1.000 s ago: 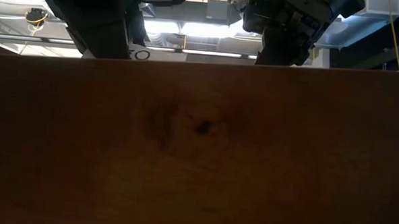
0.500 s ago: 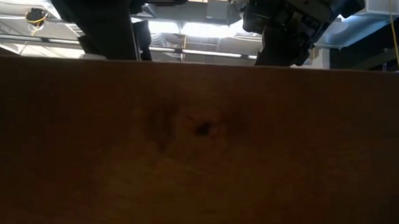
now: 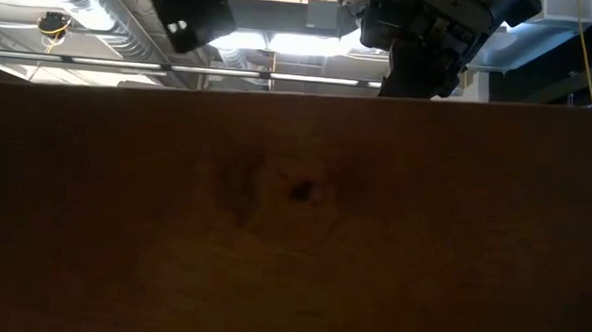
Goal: Pick & Place Tea
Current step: Put the white and orange tea bag into the left section of the wooden organizer
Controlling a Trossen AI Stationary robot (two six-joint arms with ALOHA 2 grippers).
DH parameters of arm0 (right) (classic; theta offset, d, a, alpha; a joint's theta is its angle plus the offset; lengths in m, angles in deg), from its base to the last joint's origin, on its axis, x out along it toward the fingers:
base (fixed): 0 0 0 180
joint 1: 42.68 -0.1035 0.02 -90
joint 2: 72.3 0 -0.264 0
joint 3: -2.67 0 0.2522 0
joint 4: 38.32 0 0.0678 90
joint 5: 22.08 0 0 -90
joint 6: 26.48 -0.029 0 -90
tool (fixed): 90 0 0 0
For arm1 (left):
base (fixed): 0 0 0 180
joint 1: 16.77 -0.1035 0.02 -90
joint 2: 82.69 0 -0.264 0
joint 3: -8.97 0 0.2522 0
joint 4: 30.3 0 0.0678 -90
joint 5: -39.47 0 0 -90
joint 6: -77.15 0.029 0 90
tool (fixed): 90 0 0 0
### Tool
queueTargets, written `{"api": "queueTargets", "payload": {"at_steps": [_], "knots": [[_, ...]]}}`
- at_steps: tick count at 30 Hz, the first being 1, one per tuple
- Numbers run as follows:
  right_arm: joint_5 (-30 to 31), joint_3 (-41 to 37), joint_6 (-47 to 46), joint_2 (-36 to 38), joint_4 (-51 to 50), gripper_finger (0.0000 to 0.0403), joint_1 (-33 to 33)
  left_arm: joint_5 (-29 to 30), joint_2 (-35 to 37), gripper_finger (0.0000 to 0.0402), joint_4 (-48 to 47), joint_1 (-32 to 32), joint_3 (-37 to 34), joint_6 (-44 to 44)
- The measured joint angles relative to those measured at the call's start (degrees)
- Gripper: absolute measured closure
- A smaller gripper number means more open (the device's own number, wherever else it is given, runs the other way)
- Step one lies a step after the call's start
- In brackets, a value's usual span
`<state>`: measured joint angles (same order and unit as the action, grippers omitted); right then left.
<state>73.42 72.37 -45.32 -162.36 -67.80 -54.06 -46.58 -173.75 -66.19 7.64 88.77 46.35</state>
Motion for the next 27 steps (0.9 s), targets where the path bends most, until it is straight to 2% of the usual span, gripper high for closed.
{"api": "queueTargets", "payload": {"at_steps": [3,5,11,17,20,24,27], "knots": [[0.00,0.00,2.27,0.00,-0.02,0.0257,0.00,6.95,0.91,0.0281,-1.18,-1.42,0.00,2.56],[-0.03,0.00,3.39,0.00,-0.02,0.0257,0.00,7.51,0.70,0.0280,-1.37,-2.95,-0.02,4.52],[0.12,0.00,5.68,0.00,0.00,0.0257,0.00,1.71,-2.64,0.0281,3.51,-9.04,-2.24,10.69],[2.27,-0.04,5.90,0.00,-0.35,0.0257,0.00,-2.83,-3.09,0.0291,15.49,-14.43,-12.15,11.51],[2.34,-0.05,5.33,-0.87,0.72,0.0257,0.42,-6.98,-3.09,0.0294,22.87,-16.68,-16.68,11.51],[2.30,-0.07,0.28,-4.05,5.24,0.0257,2.65,-8.90,-3.09,0.0295,31.97,-18.76,-21.92,11.49],[1.49,-0.07,-4.95,-7.46,8.38,0.0257,5.22,-8.97,-3.09,0.0295,34.39,-19.85,-23.93,11.46]]}}
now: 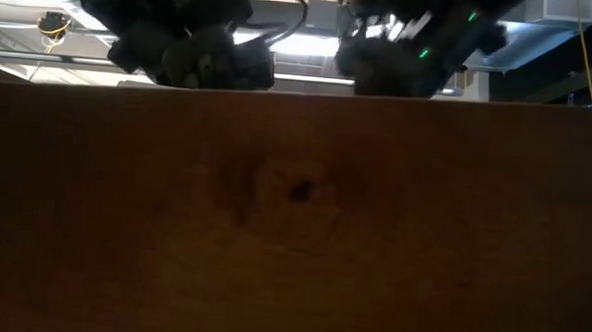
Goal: Pick & Place Tea
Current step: Put the white and orange tea bag into the left section of the wooden organizer
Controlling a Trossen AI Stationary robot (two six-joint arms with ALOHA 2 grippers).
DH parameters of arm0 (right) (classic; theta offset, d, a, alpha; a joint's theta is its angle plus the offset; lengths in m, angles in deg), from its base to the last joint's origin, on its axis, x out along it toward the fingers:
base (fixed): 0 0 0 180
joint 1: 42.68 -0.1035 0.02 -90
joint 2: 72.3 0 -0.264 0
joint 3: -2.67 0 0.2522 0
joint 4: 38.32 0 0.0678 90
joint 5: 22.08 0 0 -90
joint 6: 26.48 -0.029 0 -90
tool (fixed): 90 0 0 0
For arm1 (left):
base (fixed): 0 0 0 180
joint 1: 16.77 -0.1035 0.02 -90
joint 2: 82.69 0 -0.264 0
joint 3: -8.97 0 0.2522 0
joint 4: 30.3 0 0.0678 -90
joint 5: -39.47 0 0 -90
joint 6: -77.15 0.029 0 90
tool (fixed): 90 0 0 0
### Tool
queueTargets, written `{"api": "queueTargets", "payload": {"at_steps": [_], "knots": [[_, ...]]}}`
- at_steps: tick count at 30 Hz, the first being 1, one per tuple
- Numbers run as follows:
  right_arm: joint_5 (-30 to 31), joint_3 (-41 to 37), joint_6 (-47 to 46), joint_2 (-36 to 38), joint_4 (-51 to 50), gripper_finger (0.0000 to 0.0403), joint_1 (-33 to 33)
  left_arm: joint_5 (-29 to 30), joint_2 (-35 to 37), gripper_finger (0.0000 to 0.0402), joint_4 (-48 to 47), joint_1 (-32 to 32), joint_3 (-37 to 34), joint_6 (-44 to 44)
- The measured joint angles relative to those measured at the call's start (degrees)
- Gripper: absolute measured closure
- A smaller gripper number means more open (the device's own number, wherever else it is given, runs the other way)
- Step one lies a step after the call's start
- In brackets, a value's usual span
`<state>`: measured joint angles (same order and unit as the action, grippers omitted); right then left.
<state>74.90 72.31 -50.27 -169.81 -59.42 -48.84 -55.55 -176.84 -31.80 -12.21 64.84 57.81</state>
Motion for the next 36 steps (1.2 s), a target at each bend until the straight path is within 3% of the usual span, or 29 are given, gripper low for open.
{"api": "queueTargets", "payload": {"at_steps": [8,15,36], "knots": [[-8.60,0.00,-6.03,-5.99,1.14,0.0257,5.15,-0.73,-3.61,0.0299,1.77,-1.05,-0.51,0.00],[-8.71,0.02,-5.97,-7.80,2.75,0.0257,5.32,-3.50,-7.92,0.0302,3.49,-1.08,-0.42,-0.77],[-11.23,0.02,-9.57,-7.91,0.79,0.0257,7.08,-6.65,-8.72,0.0304,1.65,-0.14,-0.33,-1.00]]}}
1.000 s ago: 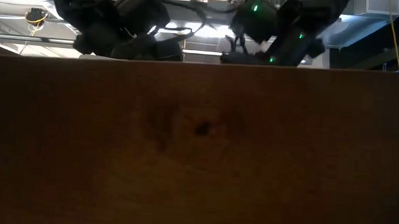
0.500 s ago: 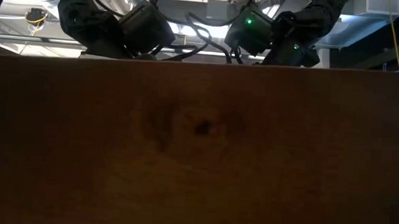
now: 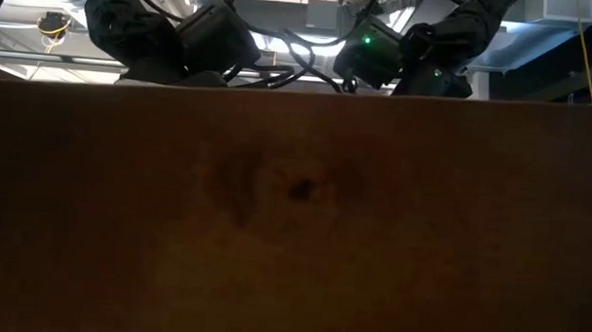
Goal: Pick & Place Tea
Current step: Put the white and orange tea bag into the left section of the wooden organizer
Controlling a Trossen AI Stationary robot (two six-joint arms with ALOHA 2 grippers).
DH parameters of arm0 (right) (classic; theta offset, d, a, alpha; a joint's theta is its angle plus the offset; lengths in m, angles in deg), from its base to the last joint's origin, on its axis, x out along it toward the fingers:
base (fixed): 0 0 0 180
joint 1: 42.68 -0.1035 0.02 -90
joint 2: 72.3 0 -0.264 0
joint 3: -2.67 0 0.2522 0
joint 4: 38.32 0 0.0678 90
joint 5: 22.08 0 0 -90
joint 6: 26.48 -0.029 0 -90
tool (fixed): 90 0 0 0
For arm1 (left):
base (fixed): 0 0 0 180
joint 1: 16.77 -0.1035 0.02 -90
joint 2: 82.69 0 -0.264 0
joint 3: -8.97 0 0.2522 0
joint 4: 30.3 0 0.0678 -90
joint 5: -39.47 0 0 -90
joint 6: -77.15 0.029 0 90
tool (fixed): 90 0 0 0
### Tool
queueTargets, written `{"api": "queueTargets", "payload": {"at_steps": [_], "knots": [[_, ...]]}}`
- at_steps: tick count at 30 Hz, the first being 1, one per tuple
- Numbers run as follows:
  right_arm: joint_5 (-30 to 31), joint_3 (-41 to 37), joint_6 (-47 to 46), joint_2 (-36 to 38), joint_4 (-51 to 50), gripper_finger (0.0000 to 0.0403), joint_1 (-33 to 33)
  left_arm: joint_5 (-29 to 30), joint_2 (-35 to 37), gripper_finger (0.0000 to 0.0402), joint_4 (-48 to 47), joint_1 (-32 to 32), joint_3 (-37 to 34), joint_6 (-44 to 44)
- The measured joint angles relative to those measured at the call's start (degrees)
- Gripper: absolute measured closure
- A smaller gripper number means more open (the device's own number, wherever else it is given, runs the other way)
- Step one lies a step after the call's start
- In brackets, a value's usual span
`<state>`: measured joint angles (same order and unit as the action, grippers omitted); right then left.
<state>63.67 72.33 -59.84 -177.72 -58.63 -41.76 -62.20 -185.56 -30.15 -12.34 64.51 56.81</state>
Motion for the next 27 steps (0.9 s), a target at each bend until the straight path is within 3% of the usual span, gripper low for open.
{"api": "queueTargets", "payload": {"at_steps": [13,27], "knots": [[0.08,0.00,1.99,0.00,3.21,0.0257,1.23,-0.65,-0.09,0.0304,-0.13,-0.72,-0.11,7.99],[0.10,0.04,0.86,0.02,4.62,0.0257,1.20,0.12,-0.35,0.0304,3.83,-0.74,-0.31,8.09]]}}
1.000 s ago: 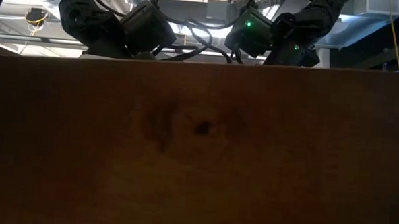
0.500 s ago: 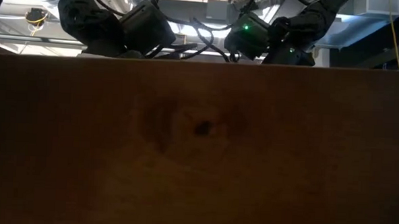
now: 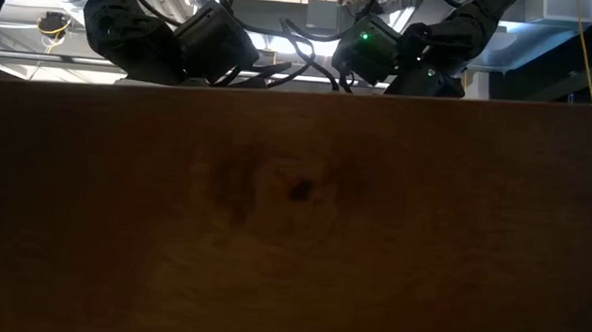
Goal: Pick & Place Tea
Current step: Put the white and orange tea bag into the left section of the wooden organizer
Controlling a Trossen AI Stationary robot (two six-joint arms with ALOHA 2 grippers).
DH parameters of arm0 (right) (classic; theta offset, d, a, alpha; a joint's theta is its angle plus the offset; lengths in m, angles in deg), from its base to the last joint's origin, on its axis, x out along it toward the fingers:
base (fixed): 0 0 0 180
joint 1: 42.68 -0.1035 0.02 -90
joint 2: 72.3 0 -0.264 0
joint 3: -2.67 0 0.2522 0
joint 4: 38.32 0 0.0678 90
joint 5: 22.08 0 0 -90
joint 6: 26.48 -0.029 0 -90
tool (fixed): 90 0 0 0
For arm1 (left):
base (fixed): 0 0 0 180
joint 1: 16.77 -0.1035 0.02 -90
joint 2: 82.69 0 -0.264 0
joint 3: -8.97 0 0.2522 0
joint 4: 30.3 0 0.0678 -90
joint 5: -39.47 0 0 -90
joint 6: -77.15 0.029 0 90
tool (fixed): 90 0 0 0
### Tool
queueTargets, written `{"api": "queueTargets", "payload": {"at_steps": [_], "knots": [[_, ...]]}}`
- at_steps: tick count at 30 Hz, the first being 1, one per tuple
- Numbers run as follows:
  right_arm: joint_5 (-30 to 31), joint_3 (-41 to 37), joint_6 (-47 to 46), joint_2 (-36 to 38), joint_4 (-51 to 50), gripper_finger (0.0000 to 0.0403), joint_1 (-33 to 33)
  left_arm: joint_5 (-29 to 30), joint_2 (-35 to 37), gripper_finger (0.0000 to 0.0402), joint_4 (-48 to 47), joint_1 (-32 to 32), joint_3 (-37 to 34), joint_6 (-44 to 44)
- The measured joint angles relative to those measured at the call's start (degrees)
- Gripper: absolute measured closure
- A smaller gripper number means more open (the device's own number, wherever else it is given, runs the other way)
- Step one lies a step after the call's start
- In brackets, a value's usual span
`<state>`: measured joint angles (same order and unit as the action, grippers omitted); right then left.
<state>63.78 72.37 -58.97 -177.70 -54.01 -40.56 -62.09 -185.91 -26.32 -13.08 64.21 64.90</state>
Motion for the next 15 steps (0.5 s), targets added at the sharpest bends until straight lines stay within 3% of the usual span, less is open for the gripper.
{"api": "queueTargets", "payload": {"at_steps": [15], "knots": [[0.00,0.00,-0.03,0.02,0.48,0.0257,-0.08,0.02,0.04,0.0304,0.23,0.06,0.04,-0.02]]}}
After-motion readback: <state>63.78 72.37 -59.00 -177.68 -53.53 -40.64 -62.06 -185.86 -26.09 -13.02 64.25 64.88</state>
